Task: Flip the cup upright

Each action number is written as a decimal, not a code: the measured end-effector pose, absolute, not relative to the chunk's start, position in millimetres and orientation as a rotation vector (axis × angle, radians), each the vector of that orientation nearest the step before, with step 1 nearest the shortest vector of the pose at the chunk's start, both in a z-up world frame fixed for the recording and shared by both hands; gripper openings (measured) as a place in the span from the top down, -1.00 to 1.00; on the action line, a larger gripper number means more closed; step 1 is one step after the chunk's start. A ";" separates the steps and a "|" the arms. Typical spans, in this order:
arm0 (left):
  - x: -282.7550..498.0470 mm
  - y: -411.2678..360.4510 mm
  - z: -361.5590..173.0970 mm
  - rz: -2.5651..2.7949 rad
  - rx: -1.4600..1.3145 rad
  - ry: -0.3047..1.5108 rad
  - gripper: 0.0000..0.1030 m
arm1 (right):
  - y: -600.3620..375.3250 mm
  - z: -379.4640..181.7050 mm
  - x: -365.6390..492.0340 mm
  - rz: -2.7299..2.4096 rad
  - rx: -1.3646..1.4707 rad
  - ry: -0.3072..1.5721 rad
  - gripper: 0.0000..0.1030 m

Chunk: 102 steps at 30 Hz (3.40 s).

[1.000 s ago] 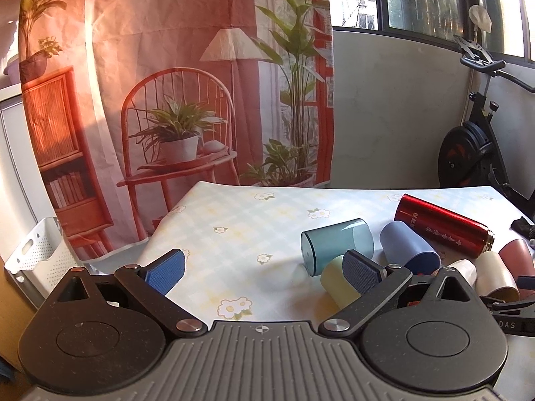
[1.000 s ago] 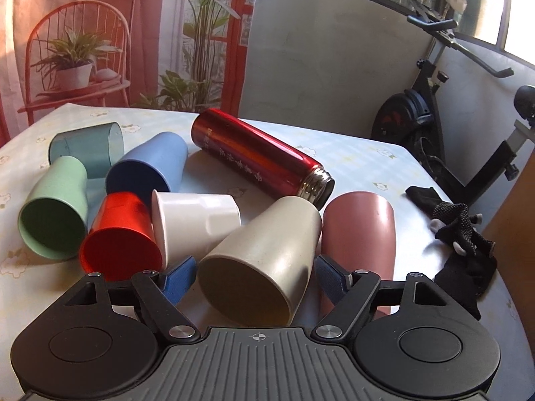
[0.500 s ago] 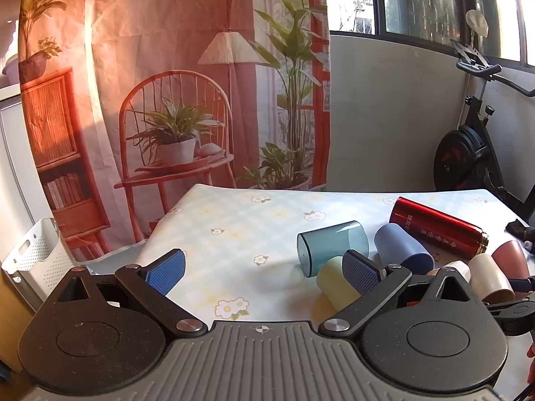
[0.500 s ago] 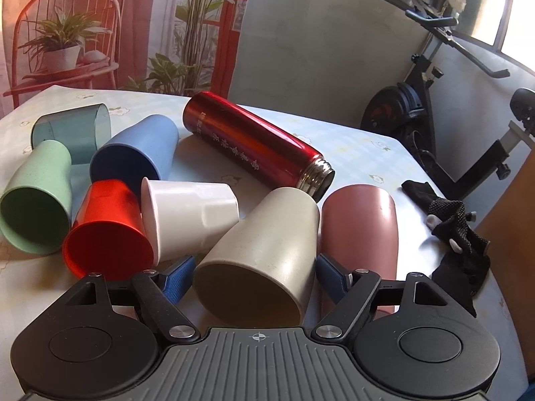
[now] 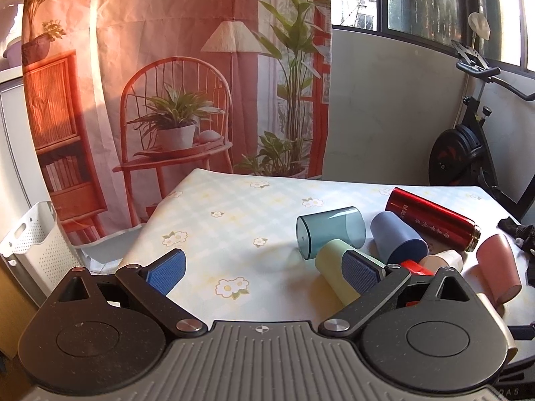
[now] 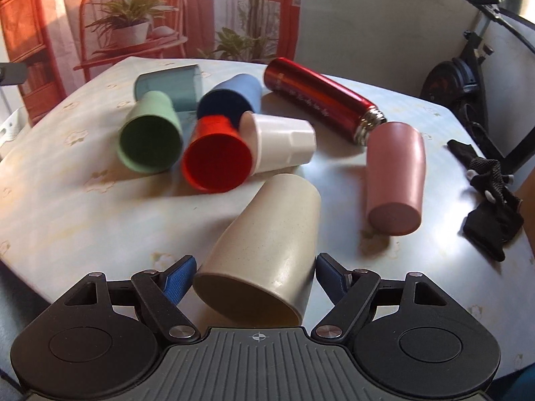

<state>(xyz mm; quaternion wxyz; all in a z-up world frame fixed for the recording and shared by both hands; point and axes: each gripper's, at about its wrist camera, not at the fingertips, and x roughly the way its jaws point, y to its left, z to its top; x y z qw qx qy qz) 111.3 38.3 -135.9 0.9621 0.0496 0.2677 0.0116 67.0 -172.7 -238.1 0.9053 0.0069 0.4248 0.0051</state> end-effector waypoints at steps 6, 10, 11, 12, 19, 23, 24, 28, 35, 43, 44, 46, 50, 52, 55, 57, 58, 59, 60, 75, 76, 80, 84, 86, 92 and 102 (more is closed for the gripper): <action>102.9 39.7 -139.1 0.024 0.093 0.541 -0.95 | -137.1 -235.4 67.9 0.131 -0.034 0.856 -0.45; 99.2 43.3 -139.5 0.035 0.082 0.540 -0.95 | -123.0 -232.5 75.5 0.173 -0.051 0.837 -0.45; 99.2 44.5 -139.7 0.038 0.078 0.540 -0.95 | -120.5 -232.8 79.7 0.180 -0.054 0.832 -0.45; 99.3 45.7 -140.0 0.040 0.075 0.541 -0.95 | -118.9 -232.3 82.1 0.187 -0.056 0.828 -0.45; 100.0 43.6 -142.2 0.046 0.051 0.553 -0.95 | -110.7 -233.4 97.4 0.226 -0.097 0.789 -0.45; 99.0 40.3 -143.9 0.040 0.056 0.557 -0.95 | -111.3 -234.7 100.8 0.234 -0.094 0.772 -0.46; 97.8 40.1 -144.3 0.037 0.058 0.557 -0.95 | -112.2 -235.4 100.3 0.234 -0.091 0.770 -0.46; 96.6 39.3 -144.5 0.021 0.060 0.555 -0.95 | -118.1 -232.4 97.3 0.233 -0.064 0.749 -0.55; 91.8 33.2 -145.5 -0.018 0.045 0.564 -0.95 | -140.3 -212.8 71.9 0.200 -0.036 0.646 -0.63; 79.7 3.0 -156.5 -0.079 0.065 0.552 -0.95 | -194.1 -189.0 43.7 -0.042 -0.001 0.492 -0.64; 77.7 -2.5 -159.7 -0.088 0.071 0.550 -0.95 | -199.3 -188.0 43.6 -0.076 -0.004 0.482 -0.68; 75.5 -14.4 -166.3 -0.105 0.090 0.554 -0.95 | -209.2 -187.0 42.8 -0.141 -0.001 0.468 -0.71; 74.3 -34.0 -179.9 -0.139 0.100 0.571 -0.95 | -230.9 -184.0 38.2 -0.202 0.050 0.446 -0.74; 75.3 -42.2 -187.0 -0.152 0.095 0.579 -0.95 | -238.4 -180.4 35.4 -0.220 0.063 0.432 -0.76; 81.0 -52.7 -198.6 -0.169 0.089 0.610 -0.95 | -247.8 -172.7 32.0 -0.247 0.078 0.410 -0.78; 83.4 -57.9 -206.7 -0.179 0.085 0.635 -0.95 | -253.4 -168.8 29.3 -0.258 0.093 0.395 -0.79; 83.4 -60.4 -210.5 -0.183 0.084 0.645 -0.95 | -255.8 -168.1 28.3 -0.261 0.098 0.391 -0.80; 84.0 -63.1 -214.7 -0.185 0.085 0.655 -0.95 | -256.2 -166.4 27.1 -0.263 0.103 0.387 -0.80; 84.9 -65.7 -218.6 -0.187 0.086 0.667 -0.95 | -258.1 -166.3 26.3 -0.265 0.106 0.385 -0.80; 88.4 -80.7 -245.0 -0.211 0.062 0.761 -0.95 | -254.5 -174.2 32.6 -0.228 0.127 0.438 -0.80; 89.0 -80.6 -246.5 -0.208 0.058 0.767 -0.95 | -254.0 -174.9 32.9 -0.227 0.128 0.441 -0.80; 92.2 -80.0 -251.3 -0.203 0.038 0.779 -0.95 | -253.8 -176.6 33.8 -0.226 0.131 0.452 -0.80; 94.9 -81.5 -255.6 -0.208 0.041 0.795 -0.90 | -254.4 -175.6 35.5 -0.226 0.133 0.456 -0.80; 95.5 -81.9 -257.6 -0.220 0.037 0.804 -0.81 | -254.3 -175.6 35.5 -0.227 0.132 0.456 -0.80; 94.8 -77.9 -256.1 -0.248 0.018 0.815 -0.48 | -255.0 -173.3 35.8 -0.222 0.138 0.453 -0.80; 92.8 -67.1 -220.6 -0.263 0.118 0.764 -0.45 | -253.1 -164.0 36.0 -0.197 0.171 0.432 -0.80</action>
